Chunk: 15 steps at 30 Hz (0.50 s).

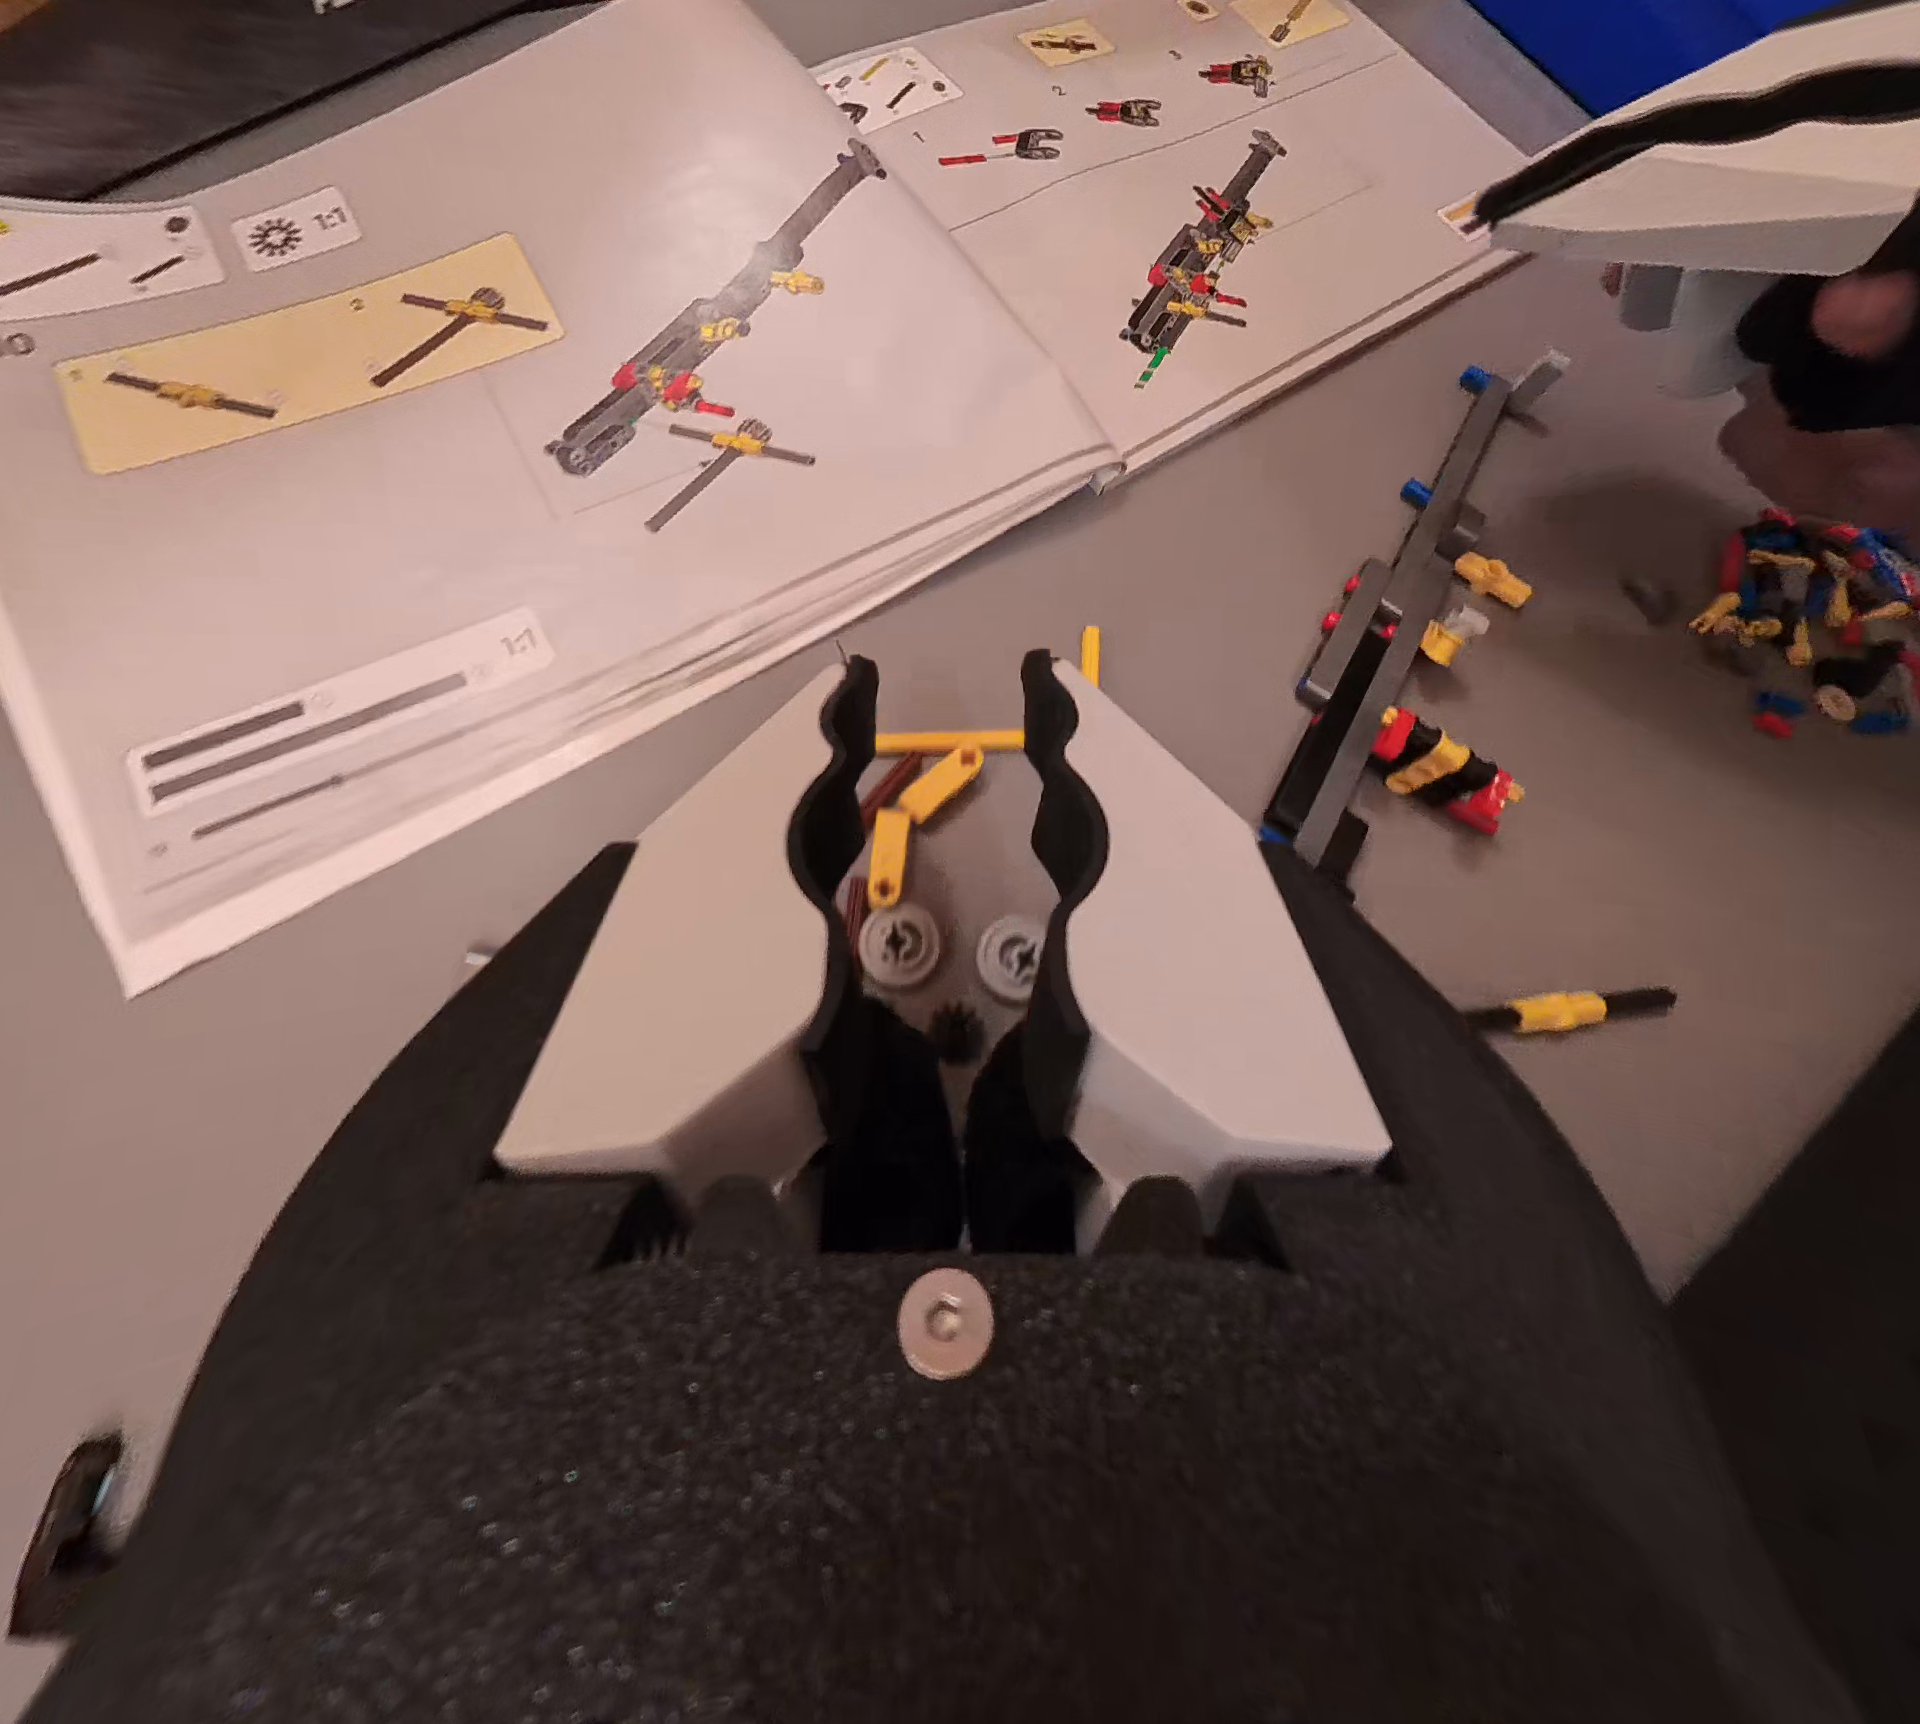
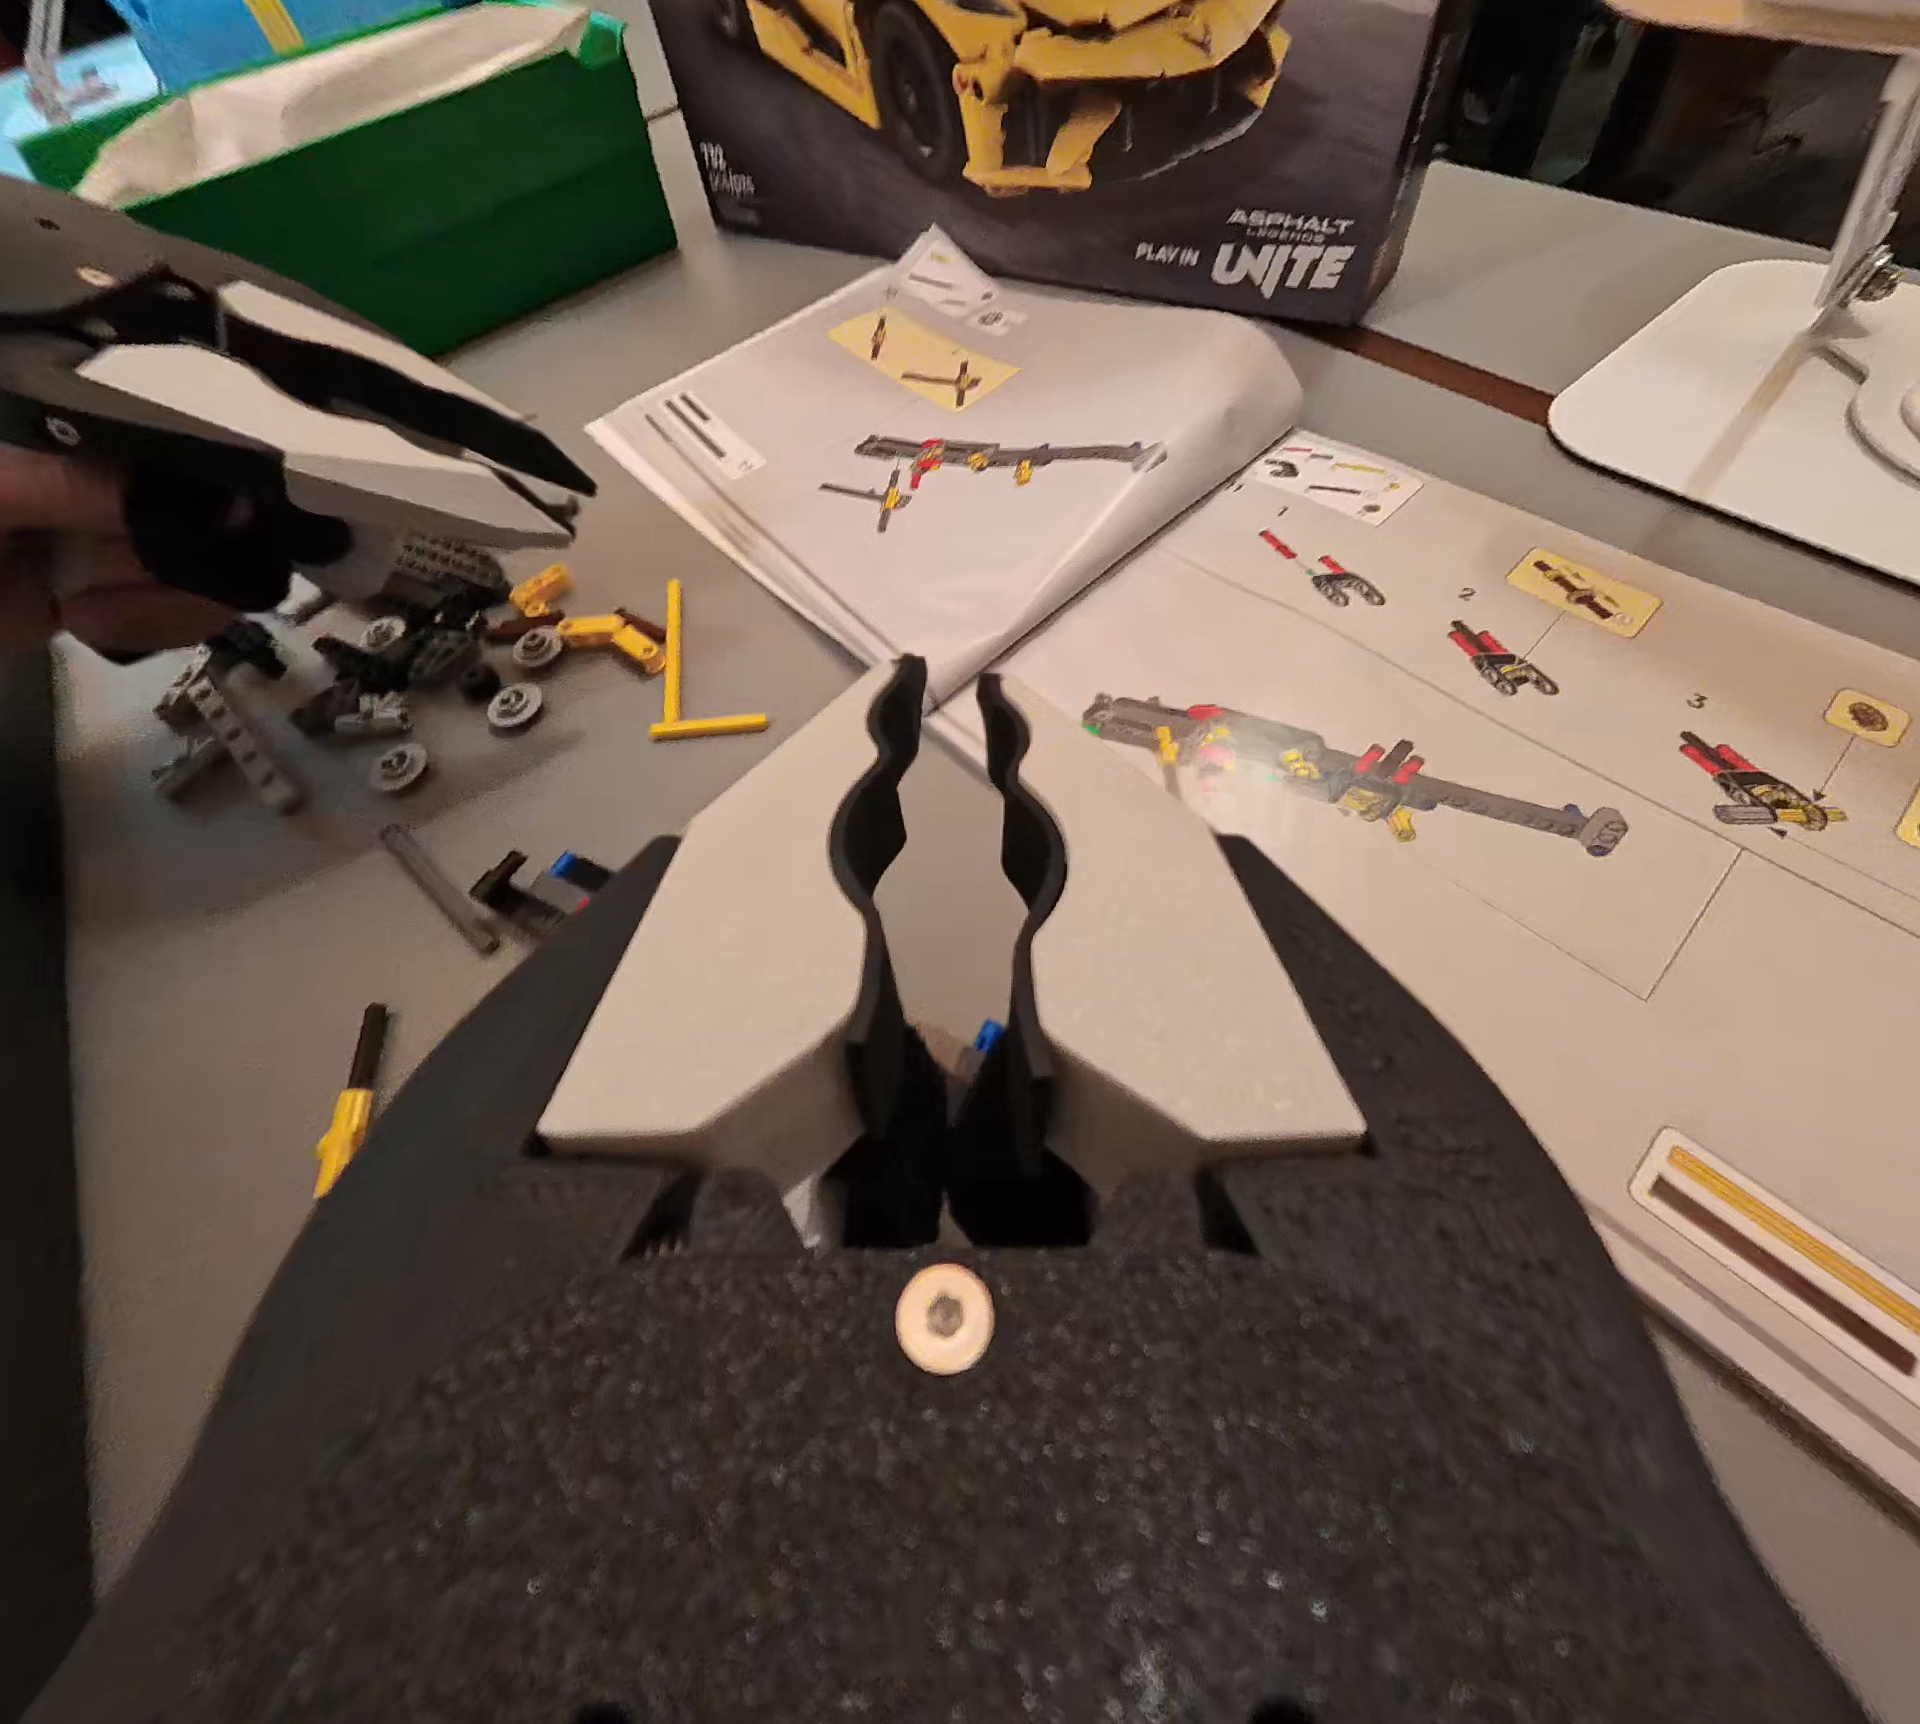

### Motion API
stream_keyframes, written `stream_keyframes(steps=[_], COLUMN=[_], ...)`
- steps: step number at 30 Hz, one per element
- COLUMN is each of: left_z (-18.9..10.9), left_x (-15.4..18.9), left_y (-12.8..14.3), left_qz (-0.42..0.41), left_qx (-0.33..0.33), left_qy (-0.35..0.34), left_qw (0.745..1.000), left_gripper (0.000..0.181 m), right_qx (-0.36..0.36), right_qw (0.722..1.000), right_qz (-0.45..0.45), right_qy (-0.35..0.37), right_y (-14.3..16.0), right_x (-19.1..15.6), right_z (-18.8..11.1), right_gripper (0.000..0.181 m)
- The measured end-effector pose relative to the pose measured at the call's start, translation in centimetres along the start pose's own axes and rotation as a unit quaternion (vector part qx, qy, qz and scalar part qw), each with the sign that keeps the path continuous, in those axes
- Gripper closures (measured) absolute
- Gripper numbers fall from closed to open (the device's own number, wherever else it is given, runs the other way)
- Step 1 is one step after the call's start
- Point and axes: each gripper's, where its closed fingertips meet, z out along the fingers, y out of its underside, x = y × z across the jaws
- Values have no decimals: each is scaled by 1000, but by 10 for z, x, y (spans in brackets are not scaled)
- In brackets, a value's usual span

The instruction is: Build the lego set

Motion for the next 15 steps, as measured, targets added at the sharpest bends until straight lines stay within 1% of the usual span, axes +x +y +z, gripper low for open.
stream_keyframes(steps=[2, 6, 9, 13, 15], left_z=[11, 33, 46, 60, 63], left_x=[2, 12, 18, 29, 40], left_y=[-9, -26, -31, -29, -30], left_qz=[-3, -8, 4, 5, -1], left_qx=[1, -11, -18, -29, -30], left_qy=[3, 18, 11, 2, 13], left_qw=[1000, 1000, 1000, 1000, 999], left_gripper=[155, 155, 155, 155, 155], right_qx=[16, 20, 14, 20, 28], right_qw=[1000, 1000, 999, 999, 998], right_qz=[10, 11, 9, 14, 19], right_qy=[-2, -19, -32, -48, -58], right_y=[1, 7, 11, 9, 7], right_x=[3, -4, -9, -18, -24], right_z=[0, -6, -10, -12, -13], right_gripper=[171, 172, 172, 172, 172])
